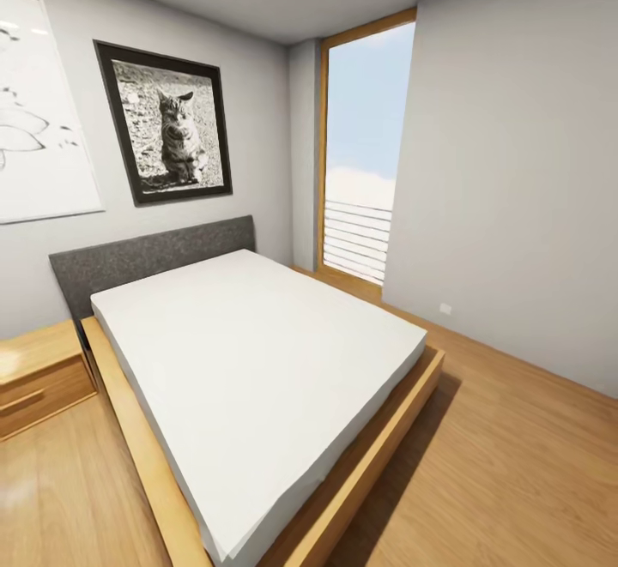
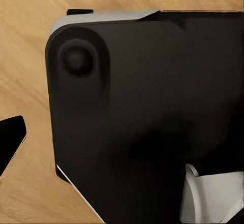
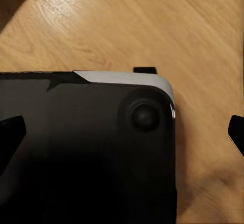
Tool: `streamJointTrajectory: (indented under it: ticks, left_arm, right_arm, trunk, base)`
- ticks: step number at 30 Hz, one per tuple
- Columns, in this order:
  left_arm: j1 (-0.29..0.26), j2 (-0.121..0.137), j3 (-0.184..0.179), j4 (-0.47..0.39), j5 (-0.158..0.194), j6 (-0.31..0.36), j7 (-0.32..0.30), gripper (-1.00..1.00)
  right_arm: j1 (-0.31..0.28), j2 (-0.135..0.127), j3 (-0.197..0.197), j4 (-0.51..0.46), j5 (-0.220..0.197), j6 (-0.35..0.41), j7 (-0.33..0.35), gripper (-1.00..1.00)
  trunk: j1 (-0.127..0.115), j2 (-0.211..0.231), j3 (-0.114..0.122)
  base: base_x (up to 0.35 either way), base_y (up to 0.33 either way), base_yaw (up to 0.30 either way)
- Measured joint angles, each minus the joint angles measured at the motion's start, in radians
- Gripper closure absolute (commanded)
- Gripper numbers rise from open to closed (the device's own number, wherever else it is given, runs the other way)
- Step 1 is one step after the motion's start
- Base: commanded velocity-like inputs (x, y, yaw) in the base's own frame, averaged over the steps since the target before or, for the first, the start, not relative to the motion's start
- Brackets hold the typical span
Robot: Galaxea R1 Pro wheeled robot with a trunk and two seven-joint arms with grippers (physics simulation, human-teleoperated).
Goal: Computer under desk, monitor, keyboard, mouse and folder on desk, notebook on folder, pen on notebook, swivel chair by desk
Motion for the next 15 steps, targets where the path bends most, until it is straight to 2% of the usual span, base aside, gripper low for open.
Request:
streamJointTrajectory:
  ticks: [4, 7, 8, 9, 15]
  left_arm:
    - [0.000, 0.004, 0.000, -0.041, 0.000, -0.001, 0.000, -1.00]
    - [0.000, 0.023, 0.000, -0.095, 0.000, -0.002, 0.000, -1.00]
    - [0.000, 0.032, 0.000, -0.120, 0.000, -0.018, 0.000, -1.00]
    - [0.000, 0.034, 0.000, -0.132, 0.000, -0.041, 0.000, -1.00]
    - [0.000, 0.038, 0.000, -0.157, -0.001, -0.169, 0.002, -1.00]
  right_arm:
    - [0.000, 0.000, 0.000, -0.002, 0.000, -0.064, 0.000, -1.00]
    - [0.000, 0.004, -0.001, -0.003, -0.005, -0.152, 0.000, -1.00]
    - [0.000, 0.008, -0.001, -0.005, -0.007, -0.201, 0.000, -1.00]
    - [0.000, 0.011, -0.001, -0.009, -0.007, -0.217, 0.000, -1.00]
    - [0.000, 0.022, -0.002, -0.095, -0.007, -0.282, 0.001, -1.00]
  trunk:
    - [-0.004, 0.007, 0.003]
    - [-0.015, 0.028, 0.013]
    - [-0.019, 0.035, 0.016]
    - [-0.023, 0.042, 0.019]
    - [-0.046, 0.084, 0.038]
  base:
    - [0.000, 0.000, 0.000]
    - [0.000, 0.000, 0.000]
    - [0.000, 0.000, 0.000]
    - [0.000, 0.000, 0.000]
    - [0.000, 0.000, 0.000]
